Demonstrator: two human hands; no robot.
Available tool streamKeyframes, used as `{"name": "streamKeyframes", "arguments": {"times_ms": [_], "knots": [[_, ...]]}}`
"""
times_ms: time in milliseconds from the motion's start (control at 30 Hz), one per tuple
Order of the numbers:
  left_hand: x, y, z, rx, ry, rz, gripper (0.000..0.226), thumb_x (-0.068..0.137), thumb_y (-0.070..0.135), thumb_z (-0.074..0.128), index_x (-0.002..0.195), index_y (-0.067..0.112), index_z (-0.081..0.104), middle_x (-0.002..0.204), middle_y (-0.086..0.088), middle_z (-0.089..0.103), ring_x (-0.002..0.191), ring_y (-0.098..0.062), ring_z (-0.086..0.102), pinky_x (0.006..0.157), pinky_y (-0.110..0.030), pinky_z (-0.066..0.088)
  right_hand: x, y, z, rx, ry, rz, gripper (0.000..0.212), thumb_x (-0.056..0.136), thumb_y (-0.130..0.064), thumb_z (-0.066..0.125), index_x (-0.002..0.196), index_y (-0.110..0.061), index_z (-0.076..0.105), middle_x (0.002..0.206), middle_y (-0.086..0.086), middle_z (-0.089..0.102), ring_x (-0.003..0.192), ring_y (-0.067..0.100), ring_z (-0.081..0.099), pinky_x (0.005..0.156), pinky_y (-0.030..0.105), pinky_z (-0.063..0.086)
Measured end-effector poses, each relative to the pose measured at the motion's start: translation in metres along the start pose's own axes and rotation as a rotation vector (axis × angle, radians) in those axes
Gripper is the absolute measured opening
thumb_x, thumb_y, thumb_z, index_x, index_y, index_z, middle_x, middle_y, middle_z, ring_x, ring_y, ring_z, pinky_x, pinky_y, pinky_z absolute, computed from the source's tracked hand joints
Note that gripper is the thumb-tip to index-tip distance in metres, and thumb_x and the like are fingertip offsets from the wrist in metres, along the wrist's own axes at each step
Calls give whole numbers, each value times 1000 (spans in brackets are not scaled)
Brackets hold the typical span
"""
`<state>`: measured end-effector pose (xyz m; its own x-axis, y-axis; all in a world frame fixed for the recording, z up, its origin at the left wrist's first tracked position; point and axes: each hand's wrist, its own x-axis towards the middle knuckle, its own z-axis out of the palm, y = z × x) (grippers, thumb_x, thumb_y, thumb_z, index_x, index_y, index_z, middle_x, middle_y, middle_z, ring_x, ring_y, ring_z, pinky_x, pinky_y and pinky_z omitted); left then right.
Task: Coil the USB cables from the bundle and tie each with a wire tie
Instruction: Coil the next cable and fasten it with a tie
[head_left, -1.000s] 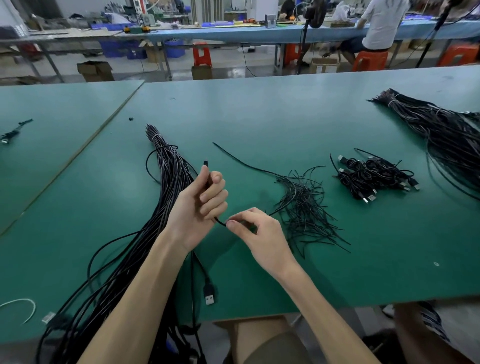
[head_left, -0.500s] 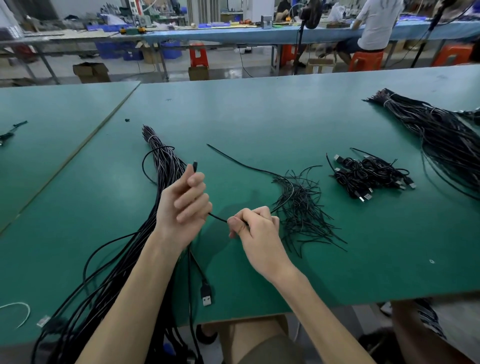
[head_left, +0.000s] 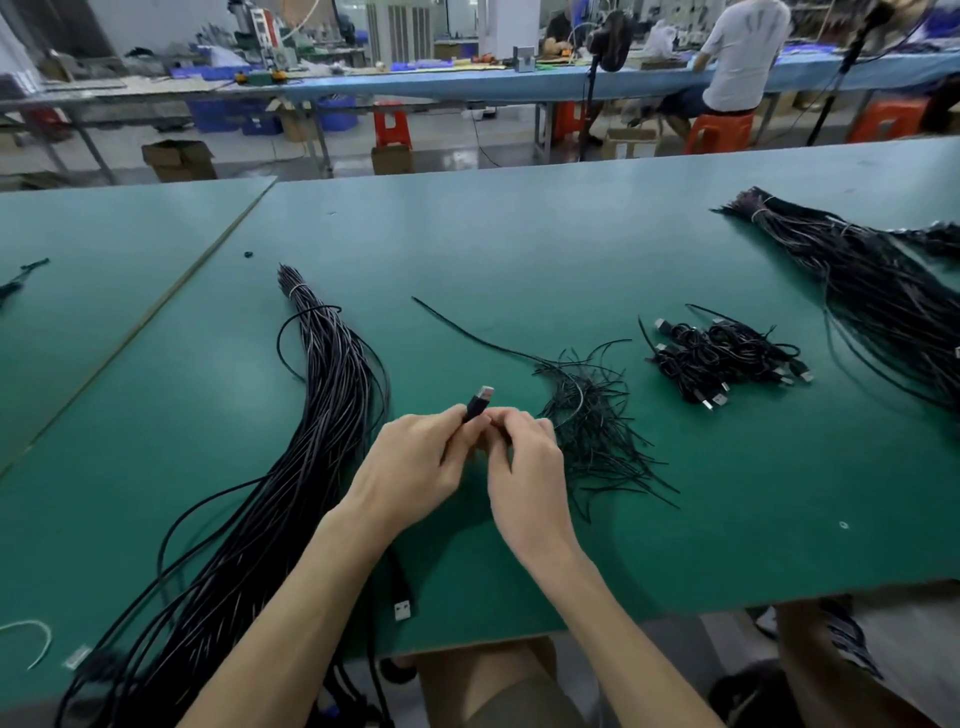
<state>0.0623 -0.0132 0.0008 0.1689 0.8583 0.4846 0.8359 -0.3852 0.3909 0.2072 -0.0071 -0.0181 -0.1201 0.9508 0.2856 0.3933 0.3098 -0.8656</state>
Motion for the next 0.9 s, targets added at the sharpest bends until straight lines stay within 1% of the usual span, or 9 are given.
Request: {"name": "streamKeyframes", "arguments": {"times_ms": [100,167,267,400,567,633,700,767,900], "knots": [[1,3,1,110,46,1,25,106,24,53,90,10,65,68,9,59,58,-19,56,52,-33,42,0,-1,-1,-24,23,-21,21,105,-15,56,122,-19,68,107,-13,61,107,3,50,91,6,38],[2,6,-1,144,97,7,21,104,21,56,89,11,66,67,12,52,60,-19,56,52,-29,38,-1,1,0,-41,60,22,18,105,-18,57,119,-20,68,106,-12,62,103,2,53,88,10,42],[0,5,-2,146,109,48,19,99,22,56,94,11,71,77,6,69,70,-18,65,57,-28,48,-1,2,1,-44,94,66,13,106,-20,55,109,-20,67,103,-7,66,97,8,59,87,26,50],[-1,-3,4,108,-12,29,22,104,23,56,107,10,73,113,-1,76,111,-20,69,91,-34,57,-1,0,1,20,143,8,12,105,-15,56,108,-17,68,102,-4,71,96,11,65,88,31,53],[-1,-5,10,-343,-59,-192,30,108,37,46,88,33,67,107,13,76,104,-9,70,89,-30,53,-3,-1,0,94,152,-104,16,104,-11,57,111,-12,71,103,-4,74,96,8,69,89,29,56],[0,-3,14,-522,-68,-295,30,107,41,44,106,32,73,113,21,74,113,-1,67,98,-23,48,-2,0,1,89,137,-132,15,105,-13,55,108,-14,70,92,-10,73,85,6,68,81,25,55],[4,-4,15,-712,-36,-381,43,106,43,42,127,17,70,123,10,74,122,-7,64,108,-31,45,-4,1,1,72,86,-173,15,107,-18,53,105,-16,68,81,-13,70,73,7,66,72,24,53],[8,-7,12,-972,11,-467,49,107,41,41,131,6,65,128,-5,72,127,-19,64,111,-40,44,-6,0,4,60,-35,-211,14,108,-23,53,104,-18,65,76,-11,69,66,9,66,67,30,55],[11,-10,2,-1519,42,-541,57,109,40,34,135,-5,57,137,-19,64,130,-29,61,104,-34,52,-5,-1,8,57,-152,-197,17,107,-25,54,98,-17,67,75,-11,71,67,9,66,69,32,55]]}}
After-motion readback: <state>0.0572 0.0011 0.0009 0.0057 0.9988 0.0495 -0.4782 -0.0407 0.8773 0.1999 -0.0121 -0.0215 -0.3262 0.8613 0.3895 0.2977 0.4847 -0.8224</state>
